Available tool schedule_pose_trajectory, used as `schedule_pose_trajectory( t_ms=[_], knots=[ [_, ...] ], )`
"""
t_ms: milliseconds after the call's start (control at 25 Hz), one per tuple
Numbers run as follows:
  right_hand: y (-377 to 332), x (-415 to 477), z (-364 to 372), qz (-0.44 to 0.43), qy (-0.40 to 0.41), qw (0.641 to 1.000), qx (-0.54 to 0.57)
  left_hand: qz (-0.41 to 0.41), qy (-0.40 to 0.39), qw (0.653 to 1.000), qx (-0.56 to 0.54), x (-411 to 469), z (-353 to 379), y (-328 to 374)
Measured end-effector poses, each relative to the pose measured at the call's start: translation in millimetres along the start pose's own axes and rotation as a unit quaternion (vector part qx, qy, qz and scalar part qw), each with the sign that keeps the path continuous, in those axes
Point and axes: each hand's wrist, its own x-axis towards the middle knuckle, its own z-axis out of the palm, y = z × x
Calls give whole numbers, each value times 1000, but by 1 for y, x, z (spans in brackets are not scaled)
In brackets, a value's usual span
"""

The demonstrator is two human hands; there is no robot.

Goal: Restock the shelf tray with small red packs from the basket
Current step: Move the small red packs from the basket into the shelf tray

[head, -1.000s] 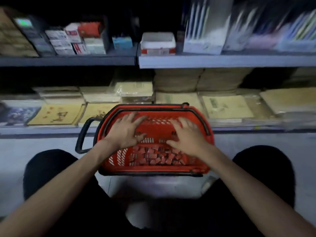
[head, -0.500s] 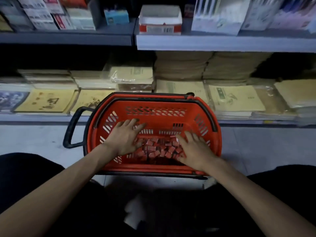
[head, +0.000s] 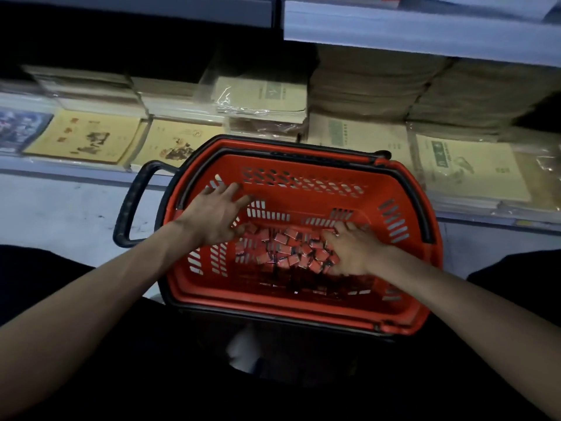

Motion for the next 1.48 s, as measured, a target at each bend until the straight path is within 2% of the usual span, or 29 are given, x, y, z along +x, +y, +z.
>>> schedule_pose_trajectory(
  t_ms=[160,320,480,640,760,880,1040,1280,1400,1480],
  knots=[
    [-28,42,12,-26,-47,998,22,4,18,1000,-8,-19,10,-9],
    [-33,80,42,34,-140,983,112,35,20,999,14,-37,26,-12],
    [-30,102,72,20,-111,993,19,47,48,998,9,-39,33,-12],
    [-26,119,95,-17,-77,994,-74,49,46,998,-1,-38,36,-10],
    [-10,124,104,-59,-26,998,-25,49,31,998,4,-37,34,-7],
    [4,125,116,-53,7,998,44,39,17,999,16,-34,35,-9],
    [-1,128,112,-51,-47,994,83,20,6,1000,10,-35,39,-4],
    [-1,126,116,-110,-48,990,69,7,-31,999,10,-34,45,6],
    [3,129,116,-81,-2,992,94,-13,-47,999,6,-32,40,9],
    [9,131,119,-14,22,989,145,-23,-59,998,-8,-31,37,12]
  ],
)
